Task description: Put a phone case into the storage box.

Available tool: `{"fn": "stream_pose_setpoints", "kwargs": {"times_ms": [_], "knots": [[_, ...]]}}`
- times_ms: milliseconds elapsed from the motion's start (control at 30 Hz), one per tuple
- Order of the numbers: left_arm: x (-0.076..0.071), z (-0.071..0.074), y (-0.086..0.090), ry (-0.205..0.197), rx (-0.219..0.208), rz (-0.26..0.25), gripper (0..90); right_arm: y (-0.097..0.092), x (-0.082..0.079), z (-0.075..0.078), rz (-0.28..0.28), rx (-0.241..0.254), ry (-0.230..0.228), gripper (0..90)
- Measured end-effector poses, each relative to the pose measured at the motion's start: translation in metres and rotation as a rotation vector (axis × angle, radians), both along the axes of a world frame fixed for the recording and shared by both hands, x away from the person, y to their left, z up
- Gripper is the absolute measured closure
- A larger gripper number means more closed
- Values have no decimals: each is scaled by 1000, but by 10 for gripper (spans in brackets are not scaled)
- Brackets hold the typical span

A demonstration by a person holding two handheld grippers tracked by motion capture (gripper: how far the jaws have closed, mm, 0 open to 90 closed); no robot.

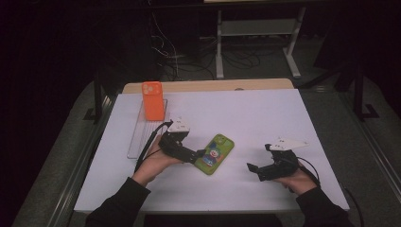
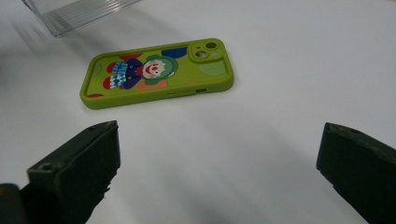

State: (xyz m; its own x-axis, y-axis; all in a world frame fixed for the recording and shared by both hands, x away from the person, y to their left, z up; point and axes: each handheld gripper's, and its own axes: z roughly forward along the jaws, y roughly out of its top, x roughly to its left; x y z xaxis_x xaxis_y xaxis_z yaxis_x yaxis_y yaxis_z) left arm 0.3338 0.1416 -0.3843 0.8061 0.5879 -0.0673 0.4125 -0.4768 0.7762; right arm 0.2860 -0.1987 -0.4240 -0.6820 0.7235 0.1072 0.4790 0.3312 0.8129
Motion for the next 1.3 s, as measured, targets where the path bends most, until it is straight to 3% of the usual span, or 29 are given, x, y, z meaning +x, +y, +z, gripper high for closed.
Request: {"fn": "stream_pose_setpoints", "kwargs": {"times_ms": [233, 400, 500, 667, 900, 1033, 1300], "knots": [[-3, -11, -5, 14, 13, -1, 175, -1, 0, -2, 4, -7, 5, 0], [1, -16, -7, 1, 51, 14, 482, -1, -1, -2, 4, -8, 10, 0], [4, -22, -9, 18, 61, 25, 668, -1, -1, -2, 3, -9, 11, 0], [8, -31, -12, 33, 100, 31, 887, -1, 0, -2, 4, -13, 11, 0], [12, -44, -10, 70, 162, 70, 899, -1, -1, -3, 5, -13, 12, 0], [13, -50, -10, 87, 170, 90, 899, -1, -1, -3, 6, -12, 13, 0], [9, -53, -14, 116, 166, 72, 899, -1, 0, -3, 6, -11, 13, 0]]}}
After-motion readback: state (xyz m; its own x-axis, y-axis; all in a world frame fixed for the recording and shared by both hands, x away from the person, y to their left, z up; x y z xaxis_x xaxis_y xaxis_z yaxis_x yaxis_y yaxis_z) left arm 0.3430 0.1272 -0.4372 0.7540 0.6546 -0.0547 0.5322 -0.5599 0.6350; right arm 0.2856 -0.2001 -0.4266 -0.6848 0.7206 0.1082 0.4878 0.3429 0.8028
